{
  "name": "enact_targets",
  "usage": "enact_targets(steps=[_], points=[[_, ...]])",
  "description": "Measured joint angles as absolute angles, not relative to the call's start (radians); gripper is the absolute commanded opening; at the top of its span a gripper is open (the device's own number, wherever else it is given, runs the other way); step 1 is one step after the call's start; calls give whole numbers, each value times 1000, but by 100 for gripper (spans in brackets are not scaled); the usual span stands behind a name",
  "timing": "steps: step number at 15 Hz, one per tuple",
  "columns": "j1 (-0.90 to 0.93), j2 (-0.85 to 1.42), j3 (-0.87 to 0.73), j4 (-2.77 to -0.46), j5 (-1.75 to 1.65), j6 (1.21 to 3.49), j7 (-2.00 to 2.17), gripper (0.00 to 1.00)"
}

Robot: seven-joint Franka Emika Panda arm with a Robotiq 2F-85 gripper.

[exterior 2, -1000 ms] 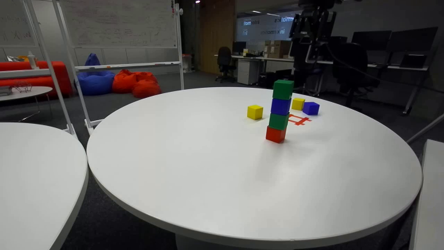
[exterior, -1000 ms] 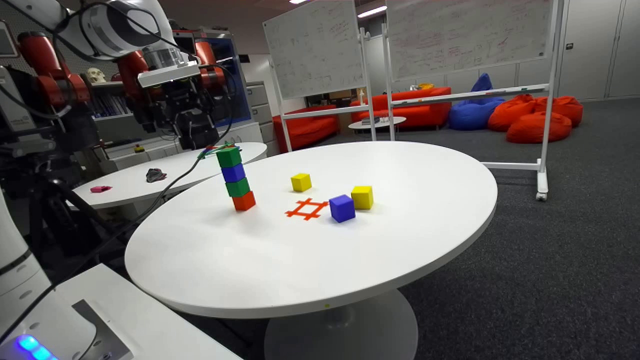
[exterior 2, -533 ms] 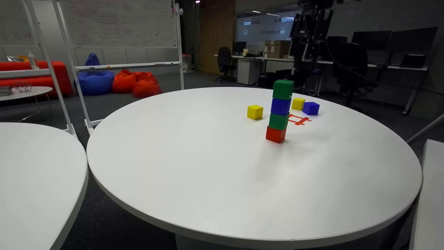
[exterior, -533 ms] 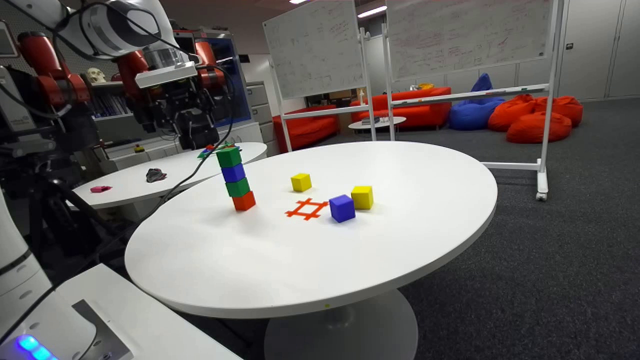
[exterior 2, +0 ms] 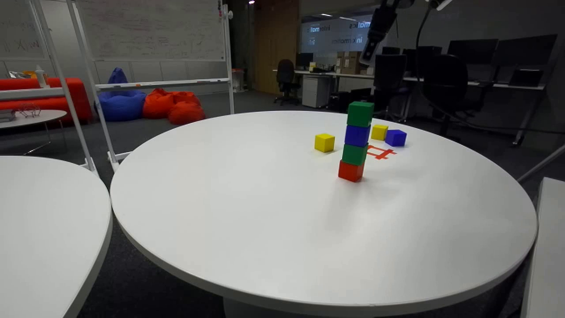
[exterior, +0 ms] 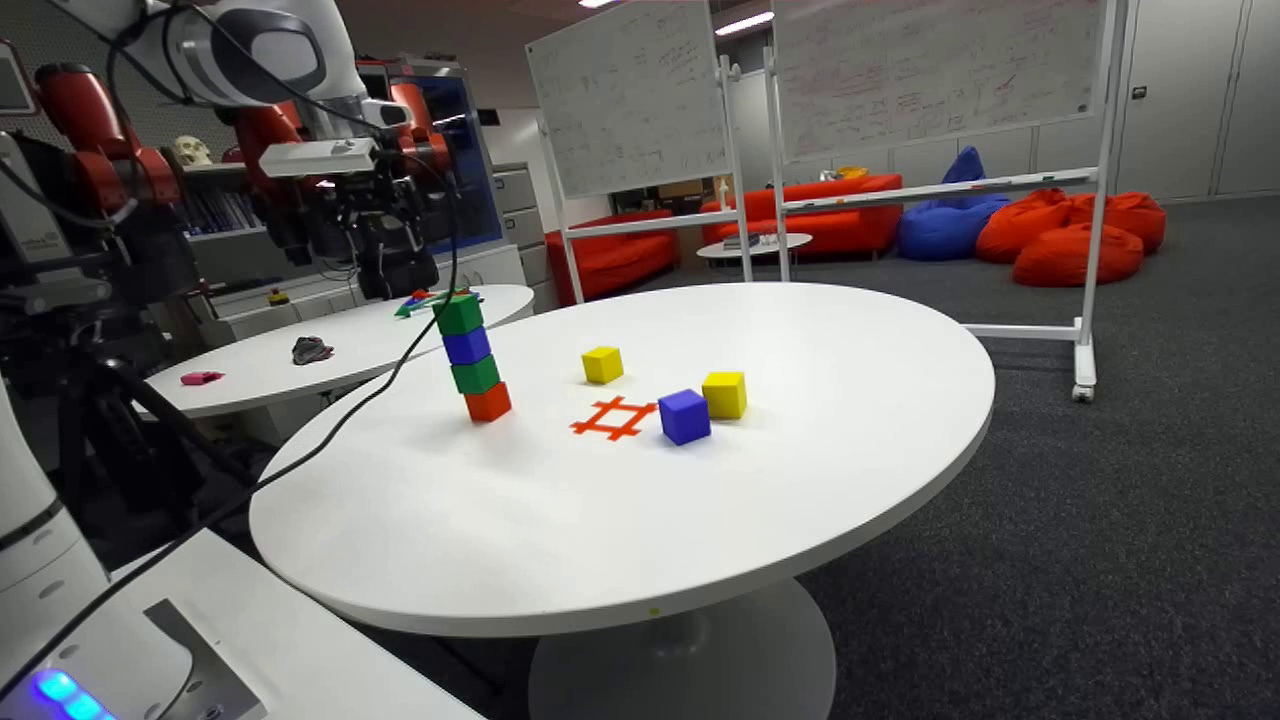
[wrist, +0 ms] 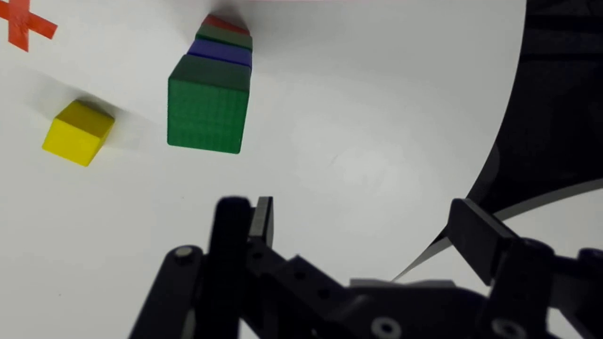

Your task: Unstack all the toy blocks then put the orange block in the marked zone

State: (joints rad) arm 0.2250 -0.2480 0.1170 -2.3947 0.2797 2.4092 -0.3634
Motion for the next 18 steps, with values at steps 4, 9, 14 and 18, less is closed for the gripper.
enact_targets(steps=[4, 9, 14, 18], points=[[225, -248, 117, -2396, 287, 2426, -364, 100], [225, -248, 115, -2395, 298, 2429, -322, 100], [225, -248, 115, -2394, 352, 2491, -206, 100], [225, -248, 115, -2396, 381, 2571, -163, 100]])
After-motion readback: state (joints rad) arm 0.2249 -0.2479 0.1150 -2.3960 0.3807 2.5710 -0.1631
